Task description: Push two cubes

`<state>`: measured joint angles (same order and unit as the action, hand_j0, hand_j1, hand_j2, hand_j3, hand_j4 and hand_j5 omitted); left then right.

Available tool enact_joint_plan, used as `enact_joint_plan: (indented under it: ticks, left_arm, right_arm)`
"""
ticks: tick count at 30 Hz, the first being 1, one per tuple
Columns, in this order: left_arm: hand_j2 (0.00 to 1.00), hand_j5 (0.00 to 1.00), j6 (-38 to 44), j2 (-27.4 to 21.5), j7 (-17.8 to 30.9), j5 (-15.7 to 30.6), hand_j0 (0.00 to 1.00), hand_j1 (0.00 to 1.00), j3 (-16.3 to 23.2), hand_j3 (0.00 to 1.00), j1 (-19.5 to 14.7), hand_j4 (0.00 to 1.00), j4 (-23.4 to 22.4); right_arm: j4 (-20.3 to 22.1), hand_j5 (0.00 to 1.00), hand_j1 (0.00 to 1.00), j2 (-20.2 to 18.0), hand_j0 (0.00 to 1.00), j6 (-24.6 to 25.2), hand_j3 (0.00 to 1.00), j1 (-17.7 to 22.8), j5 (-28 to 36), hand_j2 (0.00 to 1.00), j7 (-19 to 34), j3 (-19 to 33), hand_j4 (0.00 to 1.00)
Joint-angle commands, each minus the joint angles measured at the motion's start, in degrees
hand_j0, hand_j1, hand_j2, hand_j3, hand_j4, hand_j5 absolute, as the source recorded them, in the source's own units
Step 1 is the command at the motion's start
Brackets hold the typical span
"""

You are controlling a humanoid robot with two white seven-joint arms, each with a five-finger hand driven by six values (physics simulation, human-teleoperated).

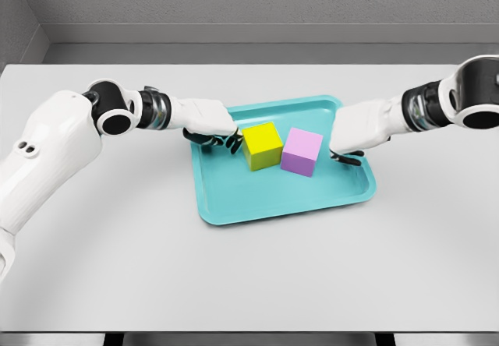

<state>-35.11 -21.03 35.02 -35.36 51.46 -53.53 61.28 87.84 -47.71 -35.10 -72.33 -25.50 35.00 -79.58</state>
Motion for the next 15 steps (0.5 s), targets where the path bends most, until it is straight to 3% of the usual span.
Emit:
enact_joint_plan:
  ticks: [1,10,15]
  left_arm:
    - [0.49,0.49,0.1,0.3,0.0,0.1,0.49,0.49,0.0,0.49,-0.1,0.49,0.0]
    - [0.49,0.49,0.1,0.5,0.0,0.2,0.49,0.49,0.3,0.49,-0.1,0.49,-0.5]
    - [0.49,0.49,0.1,0.6,0.0,0.0,0.49,0.49,0.4,0.49,-0.2,0.49,-0.5]
  right_arm:
    - [1.8,0.15,0.15,-0.5,0.15,0.1,0.15,0.0,0.5,0.15,0.0,-0.6,0.15]
    - [3.7,0.15,0.15,-1.2,0.15,0.1,0.15,-0.4,8.8,0.15,0.0,-0.9,0.15]
    - [4.7,0.15,0.15,0.6,0.15,0.1,0.15,-0.5,11.7,0.15,0.0,-1.5,0.15]
